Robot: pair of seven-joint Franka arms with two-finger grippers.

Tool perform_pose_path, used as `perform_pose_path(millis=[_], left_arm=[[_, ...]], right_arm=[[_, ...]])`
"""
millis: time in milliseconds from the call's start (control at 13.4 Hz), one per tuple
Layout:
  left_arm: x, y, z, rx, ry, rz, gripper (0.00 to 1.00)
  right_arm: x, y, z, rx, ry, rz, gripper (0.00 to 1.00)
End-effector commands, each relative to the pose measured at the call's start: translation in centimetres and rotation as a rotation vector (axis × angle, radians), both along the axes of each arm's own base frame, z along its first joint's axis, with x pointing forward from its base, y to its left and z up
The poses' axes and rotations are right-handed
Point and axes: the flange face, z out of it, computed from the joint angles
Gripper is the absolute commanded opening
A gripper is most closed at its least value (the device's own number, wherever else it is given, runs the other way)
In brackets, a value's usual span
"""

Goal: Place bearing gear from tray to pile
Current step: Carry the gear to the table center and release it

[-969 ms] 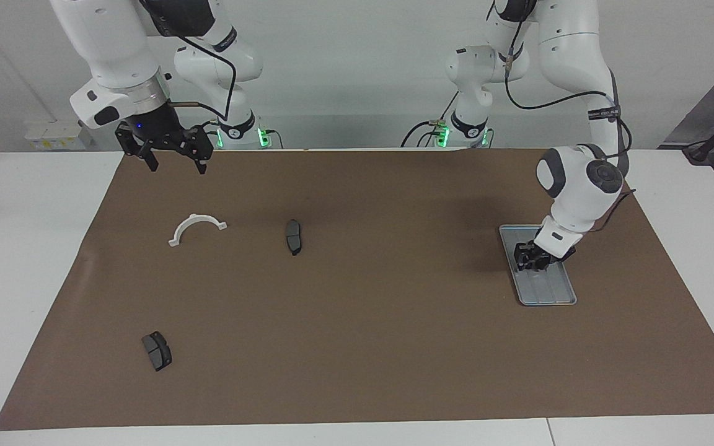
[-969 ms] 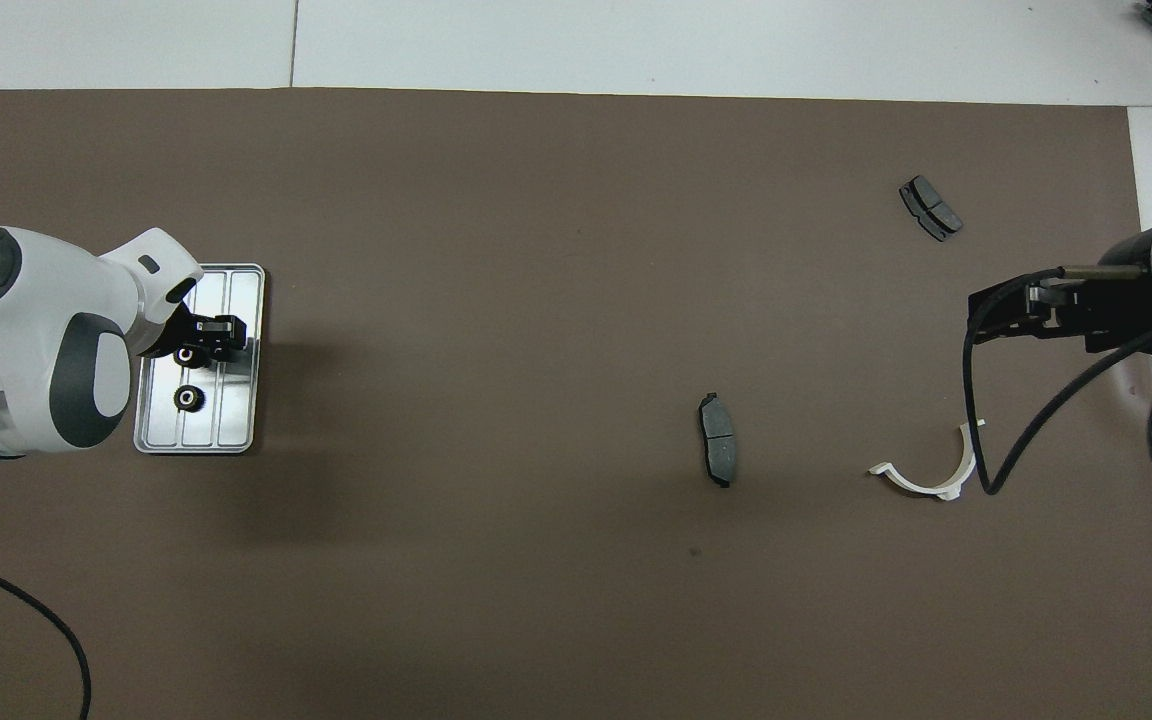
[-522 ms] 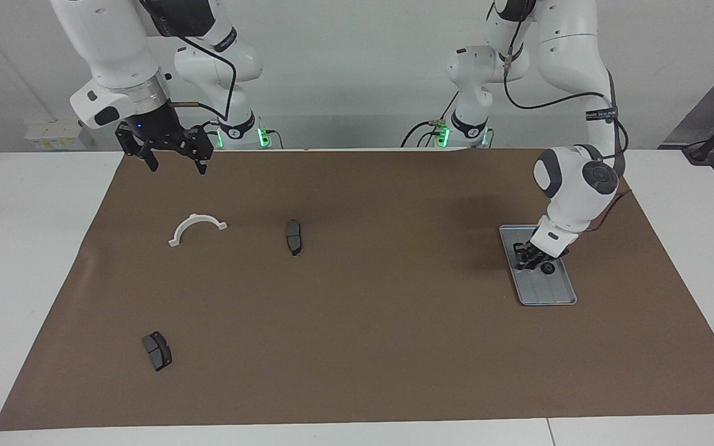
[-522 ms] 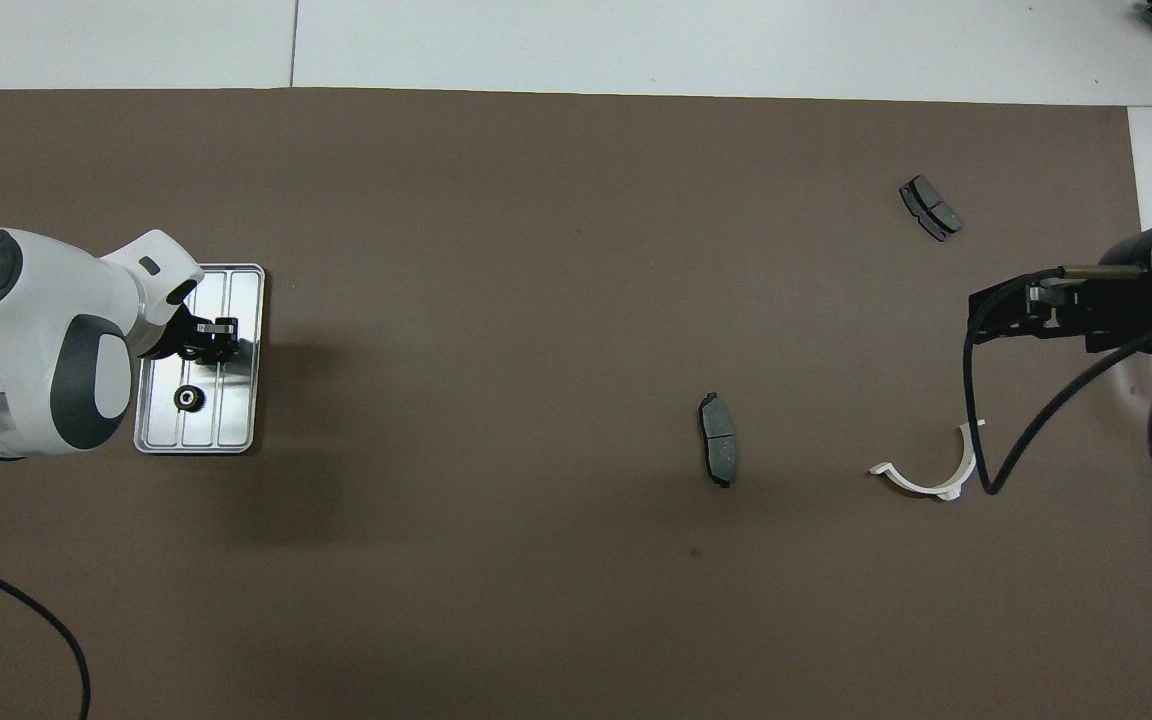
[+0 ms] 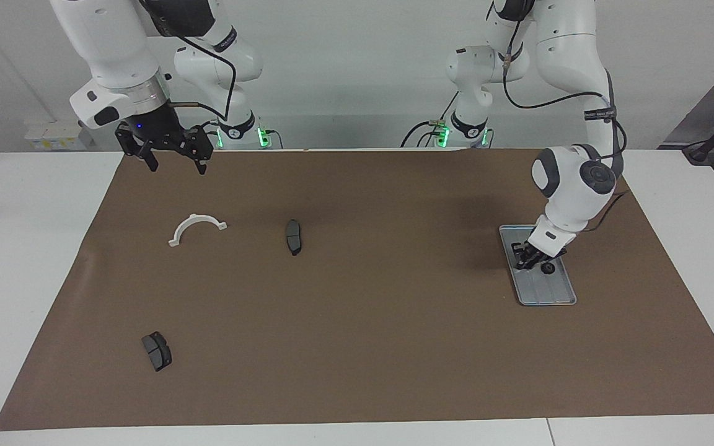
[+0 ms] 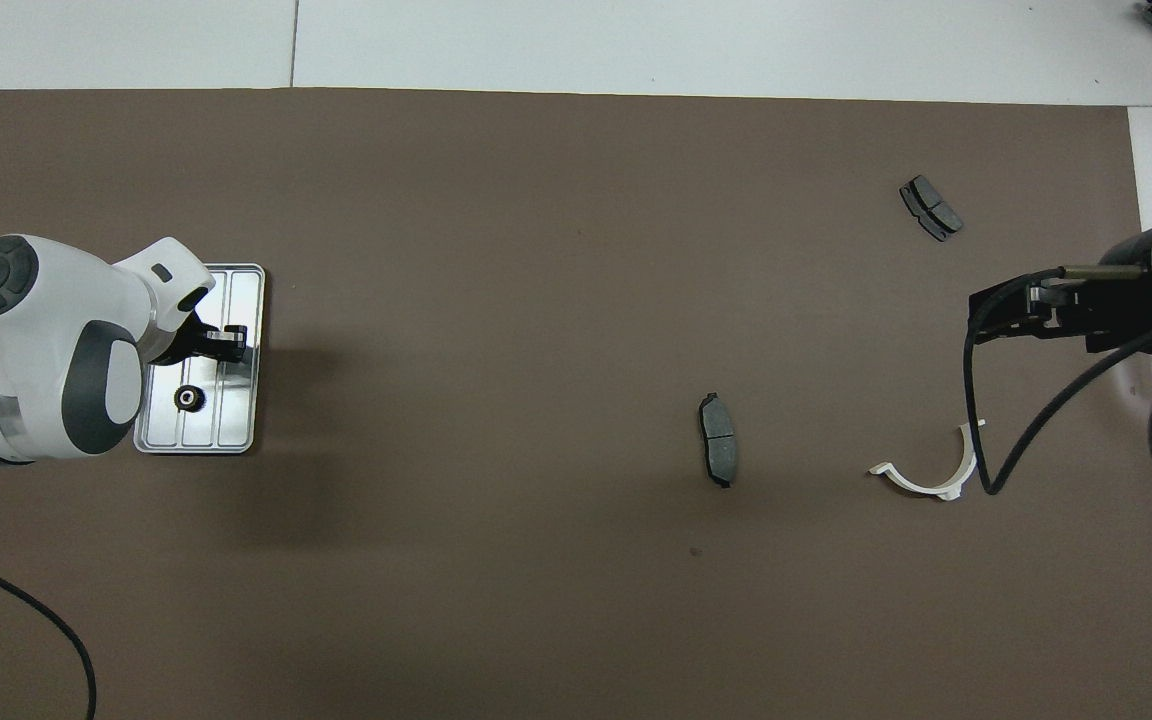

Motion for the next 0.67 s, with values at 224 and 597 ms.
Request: perform_pose_path(millis=[224, 597], left_arm=[[3.5, -7.8, 4.4, -0.011, -0.009, 0.028, 0.02], [-1.3, -25.2, 4.8, -0.03, -0.023, 0.069, 0.03]], right_arm=[[-0.2, -0.2, -0.1, 0.026, 0.013, 0.014, 1.0], [-0.2, -0.2, -0.1, 0.026, 0.013, 0.014, 1.0]])
